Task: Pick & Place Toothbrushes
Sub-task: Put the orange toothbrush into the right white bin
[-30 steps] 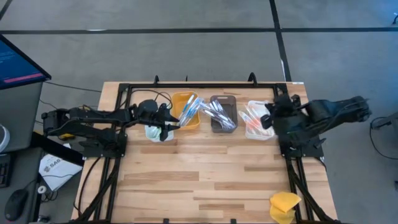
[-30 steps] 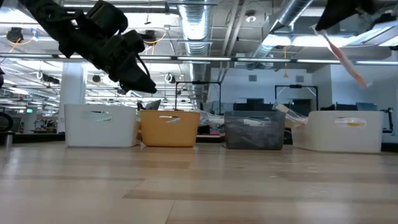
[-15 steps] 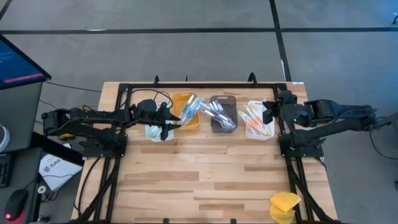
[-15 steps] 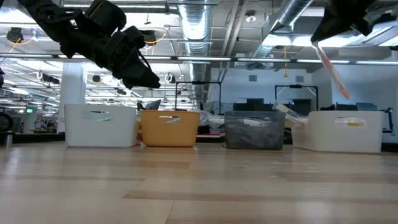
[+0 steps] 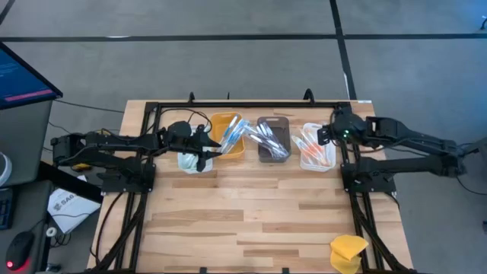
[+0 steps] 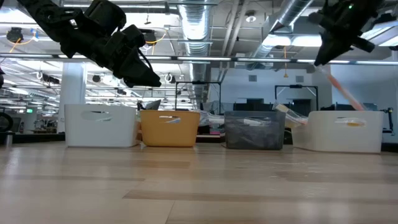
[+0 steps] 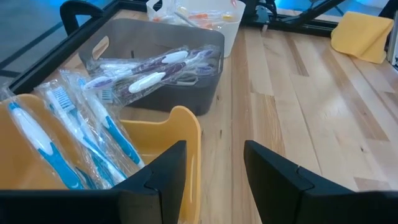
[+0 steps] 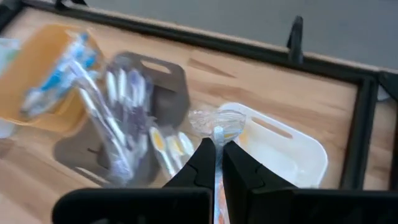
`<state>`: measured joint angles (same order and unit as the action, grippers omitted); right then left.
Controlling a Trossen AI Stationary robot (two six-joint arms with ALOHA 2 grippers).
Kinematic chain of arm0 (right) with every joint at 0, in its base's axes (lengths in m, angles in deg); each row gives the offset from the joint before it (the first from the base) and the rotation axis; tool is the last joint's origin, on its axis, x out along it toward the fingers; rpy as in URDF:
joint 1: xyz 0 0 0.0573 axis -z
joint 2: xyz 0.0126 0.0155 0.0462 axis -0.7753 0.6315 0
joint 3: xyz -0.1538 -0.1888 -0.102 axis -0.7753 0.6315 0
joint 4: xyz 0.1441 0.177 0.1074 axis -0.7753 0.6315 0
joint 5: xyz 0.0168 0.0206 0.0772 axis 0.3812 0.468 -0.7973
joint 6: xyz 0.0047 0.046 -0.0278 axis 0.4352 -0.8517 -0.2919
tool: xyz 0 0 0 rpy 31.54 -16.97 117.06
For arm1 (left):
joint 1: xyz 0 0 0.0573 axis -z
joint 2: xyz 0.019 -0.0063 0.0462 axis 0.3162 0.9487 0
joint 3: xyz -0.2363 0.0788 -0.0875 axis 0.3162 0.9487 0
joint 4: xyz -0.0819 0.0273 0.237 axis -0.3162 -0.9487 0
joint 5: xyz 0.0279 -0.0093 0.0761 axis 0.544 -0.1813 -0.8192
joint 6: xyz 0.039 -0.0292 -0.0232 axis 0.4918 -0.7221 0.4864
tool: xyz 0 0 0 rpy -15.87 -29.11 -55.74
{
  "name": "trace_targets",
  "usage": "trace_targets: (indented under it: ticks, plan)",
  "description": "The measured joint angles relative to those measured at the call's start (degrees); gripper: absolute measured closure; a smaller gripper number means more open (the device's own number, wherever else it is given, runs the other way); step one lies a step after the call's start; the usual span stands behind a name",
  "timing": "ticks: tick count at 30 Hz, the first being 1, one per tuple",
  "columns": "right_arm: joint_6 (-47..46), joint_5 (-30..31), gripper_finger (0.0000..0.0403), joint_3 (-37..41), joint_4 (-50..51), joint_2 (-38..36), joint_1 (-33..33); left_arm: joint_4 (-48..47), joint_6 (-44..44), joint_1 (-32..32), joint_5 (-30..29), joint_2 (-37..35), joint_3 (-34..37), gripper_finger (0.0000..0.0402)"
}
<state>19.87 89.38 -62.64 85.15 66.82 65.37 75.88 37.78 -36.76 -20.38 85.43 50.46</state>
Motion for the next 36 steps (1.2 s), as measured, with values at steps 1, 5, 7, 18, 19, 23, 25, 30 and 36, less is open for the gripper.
trace_targets:
  ticks: [1, 5, 7, 18, 19, 23, 25, 30, 36]
  plan:
    - [0.2, -0.3, 0.0401, 0.4, -0.1, 0.3, 0.8, 0.0, 0.0, 0.0, 0.0, 0.0, 0.0, 0.0247]
    - [2.7, -3.4, 0.0401, 2.4, -4.0, 1.4, 2.8, 0.1, 0.1, 0.0, 0.0, 0.0, 0.0, 0.0247]
    - [3.7, -4.9, 0.0401, 3.2, -5.8, 2.1, 3.7, 0.1, 0.1, 0.0, 0.0, 0.0, 0.0, 0.0247]
    - [3.8, -7.1, 0.0401, 3.6, -4.9, 8.3, 7.9, 0.1, 0.1, 0.0, 0.0, 0.0, 0.0, 0.0247]
    - [3.8, -7.5, 0.0401, 3.6, -4.7, 9.2, 8.4, 0.1, 0.1, 0.0, 0.0, 0.0, 0.0, 0.0247]
    - [3.8, -8.0, 0.0401, 3.6, -4.5, 12.9, 9.8, 0.1, -0.1, 0.0, 0.0, 0.0, 0.0, 0.0247]
    - [3.8, -8.5, 0.0401, 3.6, -4.7, 14.5, 10.5, 0.1, -0.1, 0.0, 0.0, 0.0, 0.0, 0.0247]
    - [4.7, -10.3, 0.0401, 3.6, -4.8, 17.8, 12.3, 0.0, -0.1, 0.0, 0.0, 0.0, 0.0, 0.0247]
    - [6.0, -10.6, 0.0392, 3.6, -5.9, 20.1, 13.6, 0.0, -0.1, 0.0, 0.0, 0.0, 0.0, 0.0247]
